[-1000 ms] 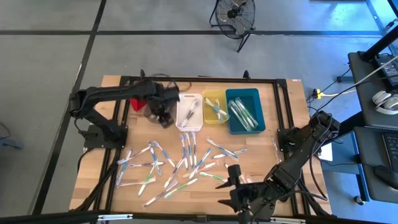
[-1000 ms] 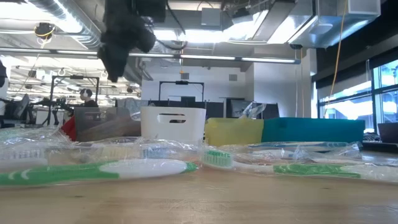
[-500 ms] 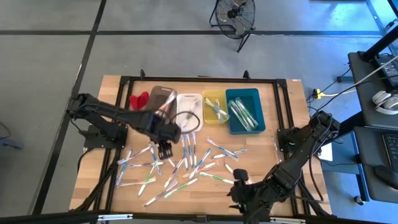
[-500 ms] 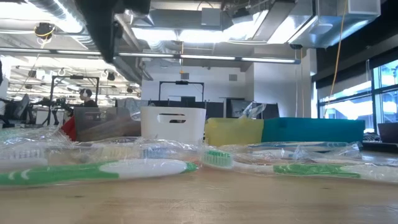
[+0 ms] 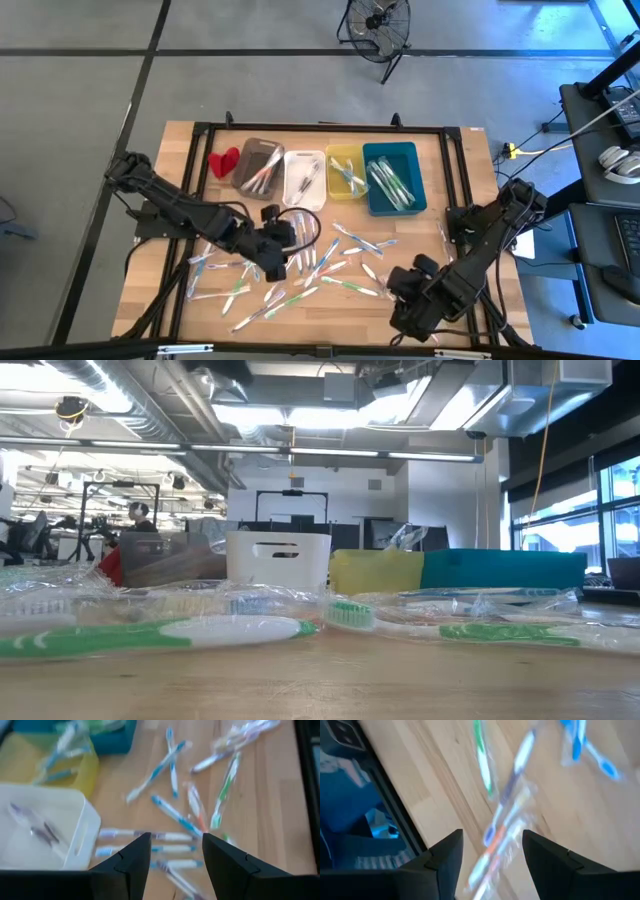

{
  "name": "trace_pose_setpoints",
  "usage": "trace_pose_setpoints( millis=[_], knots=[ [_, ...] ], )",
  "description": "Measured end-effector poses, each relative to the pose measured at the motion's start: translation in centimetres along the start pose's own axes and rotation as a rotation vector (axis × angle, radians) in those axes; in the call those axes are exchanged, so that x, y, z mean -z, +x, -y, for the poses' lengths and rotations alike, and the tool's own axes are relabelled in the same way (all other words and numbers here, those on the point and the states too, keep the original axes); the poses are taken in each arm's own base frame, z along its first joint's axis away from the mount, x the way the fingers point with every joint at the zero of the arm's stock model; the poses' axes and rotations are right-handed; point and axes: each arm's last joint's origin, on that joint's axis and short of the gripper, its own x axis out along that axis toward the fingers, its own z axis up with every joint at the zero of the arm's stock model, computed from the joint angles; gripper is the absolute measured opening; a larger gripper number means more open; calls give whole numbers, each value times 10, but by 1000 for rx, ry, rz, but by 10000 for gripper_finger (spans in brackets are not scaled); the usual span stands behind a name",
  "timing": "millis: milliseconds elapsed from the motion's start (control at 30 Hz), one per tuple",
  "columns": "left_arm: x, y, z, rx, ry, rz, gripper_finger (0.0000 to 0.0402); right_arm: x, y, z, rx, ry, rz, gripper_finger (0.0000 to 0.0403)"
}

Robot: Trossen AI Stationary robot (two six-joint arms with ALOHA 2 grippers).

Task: Pick & Place Toothbrushes
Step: Put the right green toothbrush into the blue bin

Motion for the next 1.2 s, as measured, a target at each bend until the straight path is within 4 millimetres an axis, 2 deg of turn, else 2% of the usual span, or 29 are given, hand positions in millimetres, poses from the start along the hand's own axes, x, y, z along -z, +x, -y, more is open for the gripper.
trace_pose_setpoints(
  millis=[133, 267, 433, 967, 1067, 1200],
  knots=[
    [3, 2, 5, -11, 12, 50, 168, 9, -2, 1, 19, 27, -29, 210],
    [7, 7, 7, 0, 7, 69, 165, 7, -2, 1, 33, -29, 16, 206],
    [8, 10, 9, 16, 3, 84, 164, -9, 1, 7, 72, -117, 79, 200],
    [9, 11, 9, 20, 2, 86, 158, -72, 15, 32, 126, -115, 80, 224],
    [9, 11, 9, 22, 2, 85, 157, -80, 24, 36, 95, -125, 53, 223],
    [9, 10, 10, 28, 5, 83, 157, -77, 46, 36, 1, -177, -14, 215]
  ],
)
